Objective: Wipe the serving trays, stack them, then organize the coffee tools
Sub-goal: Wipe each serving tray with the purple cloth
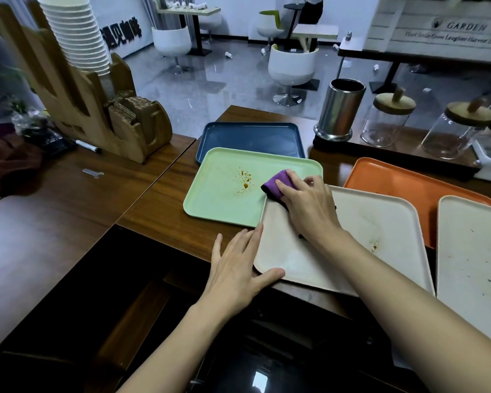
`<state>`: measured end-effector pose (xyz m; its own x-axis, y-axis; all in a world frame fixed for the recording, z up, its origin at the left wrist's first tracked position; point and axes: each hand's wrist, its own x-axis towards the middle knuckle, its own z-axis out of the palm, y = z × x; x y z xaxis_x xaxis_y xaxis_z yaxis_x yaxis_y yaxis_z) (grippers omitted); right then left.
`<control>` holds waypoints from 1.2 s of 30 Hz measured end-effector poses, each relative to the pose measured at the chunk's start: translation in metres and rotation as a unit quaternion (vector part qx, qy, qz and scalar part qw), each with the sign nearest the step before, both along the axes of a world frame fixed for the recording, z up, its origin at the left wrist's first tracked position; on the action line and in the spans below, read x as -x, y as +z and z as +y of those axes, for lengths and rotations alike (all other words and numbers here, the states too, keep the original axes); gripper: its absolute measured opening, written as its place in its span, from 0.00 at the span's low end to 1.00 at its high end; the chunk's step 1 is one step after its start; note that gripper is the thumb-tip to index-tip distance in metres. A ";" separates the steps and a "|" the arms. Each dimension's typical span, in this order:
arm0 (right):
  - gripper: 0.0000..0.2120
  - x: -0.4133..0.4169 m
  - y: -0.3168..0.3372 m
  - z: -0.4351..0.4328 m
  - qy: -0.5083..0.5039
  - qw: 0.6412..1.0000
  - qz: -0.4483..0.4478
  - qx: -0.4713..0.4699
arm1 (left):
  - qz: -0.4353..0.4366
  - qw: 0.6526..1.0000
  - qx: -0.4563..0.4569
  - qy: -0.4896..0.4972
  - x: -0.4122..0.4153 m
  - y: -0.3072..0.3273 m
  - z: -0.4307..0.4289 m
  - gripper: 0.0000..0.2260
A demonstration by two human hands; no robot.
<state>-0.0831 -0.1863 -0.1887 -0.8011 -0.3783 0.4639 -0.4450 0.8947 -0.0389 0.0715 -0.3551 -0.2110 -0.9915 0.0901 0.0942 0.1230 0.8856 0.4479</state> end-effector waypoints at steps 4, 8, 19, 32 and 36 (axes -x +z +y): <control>0.12 -0.002 0.000 0.021 -0.023 1.000 0.008 0.000 | -0.011 1.000 0.021 0.006 0.002 -0.001 0.000 0.44; 0.14 -0.004 -0.001 0.024 -0.003 1.000 0.004 0.016 | -0.039 0.999 0.026 -0.023 0.004 0.004 -0.001 0.39; 0.17 -0.005 0.005 0.043 0.013 1.000 -0.026 0.004 | -0.047 0.993 0.105 -0.035 0.001 0.004 0.001 0.38; 0.16 -0.021 0.001 0.079 -0.057 0.996 -0.042 0.046 | -0.046 0.999 0.021 -0.016 0.002 0.007 0.000 0.44; 0.14 -0.013 0.009 0.049 -0.051 0.996 -0.055 0.040 | -0.042 0.999 0.015 -0.012 0.002 0.009 0.000 0.44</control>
<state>-0.0706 -0.1371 -0.1801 -0.8816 -0.2570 0.3958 -0.3402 0.9274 -0.1557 0.0691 -0.3548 -0.2025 -0.9932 0.1161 0.0078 0.1081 0.8963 0.4301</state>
